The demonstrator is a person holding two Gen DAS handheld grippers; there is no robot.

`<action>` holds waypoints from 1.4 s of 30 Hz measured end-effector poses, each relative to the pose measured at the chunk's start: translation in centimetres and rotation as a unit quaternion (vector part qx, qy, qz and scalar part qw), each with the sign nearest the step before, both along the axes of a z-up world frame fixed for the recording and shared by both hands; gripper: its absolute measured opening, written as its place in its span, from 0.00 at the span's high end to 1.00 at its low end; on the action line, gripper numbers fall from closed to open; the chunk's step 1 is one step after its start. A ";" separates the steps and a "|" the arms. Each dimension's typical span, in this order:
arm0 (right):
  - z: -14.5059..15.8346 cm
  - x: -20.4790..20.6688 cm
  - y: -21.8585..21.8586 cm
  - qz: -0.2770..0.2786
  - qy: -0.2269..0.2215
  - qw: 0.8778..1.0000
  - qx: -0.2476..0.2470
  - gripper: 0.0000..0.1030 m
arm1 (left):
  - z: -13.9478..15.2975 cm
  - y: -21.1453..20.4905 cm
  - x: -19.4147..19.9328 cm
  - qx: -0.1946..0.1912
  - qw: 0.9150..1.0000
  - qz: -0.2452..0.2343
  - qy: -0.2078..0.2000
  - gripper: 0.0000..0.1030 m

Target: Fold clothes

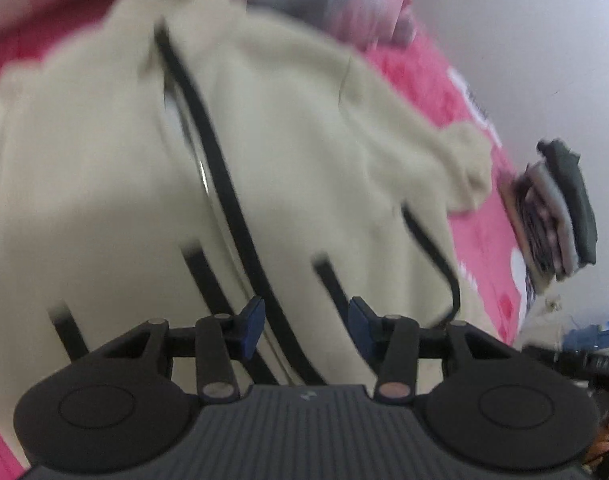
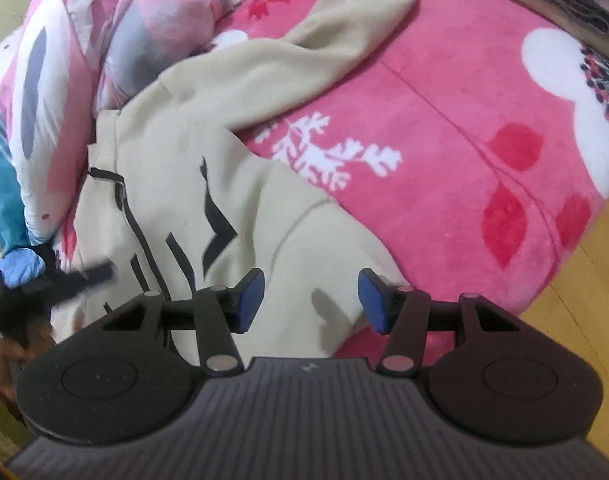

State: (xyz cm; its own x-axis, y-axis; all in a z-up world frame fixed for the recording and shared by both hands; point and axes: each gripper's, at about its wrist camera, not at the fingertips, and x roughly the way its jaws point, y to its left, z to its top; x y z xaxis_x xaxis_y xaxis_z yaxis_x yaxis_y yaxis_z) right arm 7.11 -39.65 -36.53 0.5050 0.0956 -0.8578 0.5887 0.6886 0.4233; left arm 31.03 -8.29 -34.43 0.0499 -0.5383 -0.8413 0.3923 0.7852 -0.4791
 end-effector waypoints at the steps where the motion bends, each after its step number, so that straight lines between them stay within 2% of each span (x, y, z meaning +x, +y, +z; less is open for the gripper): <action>1: 0.2 0.7 0.4 0.012 -0.009 1.000 -0.009 0.50 | -0.4 -0.2 -0.5 0.005 1.000 0.000 0.007 0.55; 4: 1.4 5.6 2.3 0.091 -0.064 0.993 -0.037 0.50 | -1.3 -0.8 -2.2 0.017 1.000 -0.004 0.022 0.56; 7: 2.3 12.2 4.8 0.180 -0.123 0.975 -0.053 0.50 | -1.9 -0.9 -3.3 0.018 1.000 -0.005 0.025 0.57; 11: 2.6 21.9 8.7 0.291 -0.166 0.938 -0.089 0.50 | -2.6 -0.6 -4.2 0.014 1.000 0.005 0.027 0.65; 13: 2.5 26.5 10.8 0.340 -0.182 0.915 -0.121 0.50 | -2.9 -0.4 -4.7 0.013 0.999 0.010 0.027 0.69; 15: 2.2 30.5 13.1 0.393 -0.191 0.885 -0.158 0.50 | -3.2 -0.2 -5.1 0.011 0.999 0.016 0.028 0.69; 16: 2.3 31.7 14.5 0.432 -0.196 0.861 -0.183 0.50 | -3.4 -0.1 -5.3 0.010 0.999 0.018 0.028 0.69; 18: 2.1 33.8 17.5 0.519 -0.208 0.788 -0.256 0.50 | -3.8 0.1 -5.7 0.008 0.999 0.024 0.029 0.70; 20: 1.5 34.9 20.3 0.607 -0.220 0.692 -0.322 0.47 | -4.1 0.3 -6.2 0.007 0.999 0.029 0.030 0.70; 23: 0.0 36.5 22.6 0.704 -0.203 0.575 -0.363 0.47 | -4.4 0.6 -6.5 0.002 0.999 0.033 0.029 0.70; 25: -1.0 37.5 23.2 0.754 -0.174 0.515 -0.370 0.47 | -4.5 0.8 -6.6 -0.003 0.999 0.033 0.027 0.70; 29: -1.6 38.5 23.4 0.821 -0.132 0.413 -0.372 0.47 | -4.4 1.1 -6.7 -0.007 1.000 0.025 0.018 0.70; 31: -1.6 39.0 23.6 0.838 -0.126 0.376 -0.374 0.46 | -4.4 1.1 -6.7 -0.006 1.000 0.020 0.015 0.70; 35: -2.3 40.2 24.8 0.875 -0.085 0.326 -0.348 0.46 | -4.6 1.2 -6.5 -0.001 1.000 0.019 0.016 0.70; 37: -3.4 40.7 25.1 0.893 -0.034 0.307 -0.326 0.45 | -4.7 1.2 -6.4 0.003 1.000 0.022 0.018 0.71; 38: -3.8 40.8 25.2 0.896 -0.022 0.303 -0.325 0.46 | -4.7 1.1 -6.5 0.005 0.999 0.028 0.020 0.71; 39: -4.0 41.0 25.2 0.897 -0.014 0.308 -0.318 0.55 | -4.6 1.1 -6.5 0.006 0.999 0.035 0.021 0.72; 40: -3.9 41.3 25.1 0.897 -0.007 0.321 -0.303 0.79 | -4.6 0.9 -6.5 0.008 0.999 0.043 0.023 0.72; 41: -3.6 41.5 24.9 0.895 -0.007 0.340 -0.288 0.89 | -4.6 0.7 -6.6 0.010 0.998 0.051 0.023 0.72; 42: -3.2 41.6 24.6 0.892 -0.014 0.356 -0.278 0.91 | -4.5 0.6 -6.6 0.013 0.998 0.059 0.022 0.73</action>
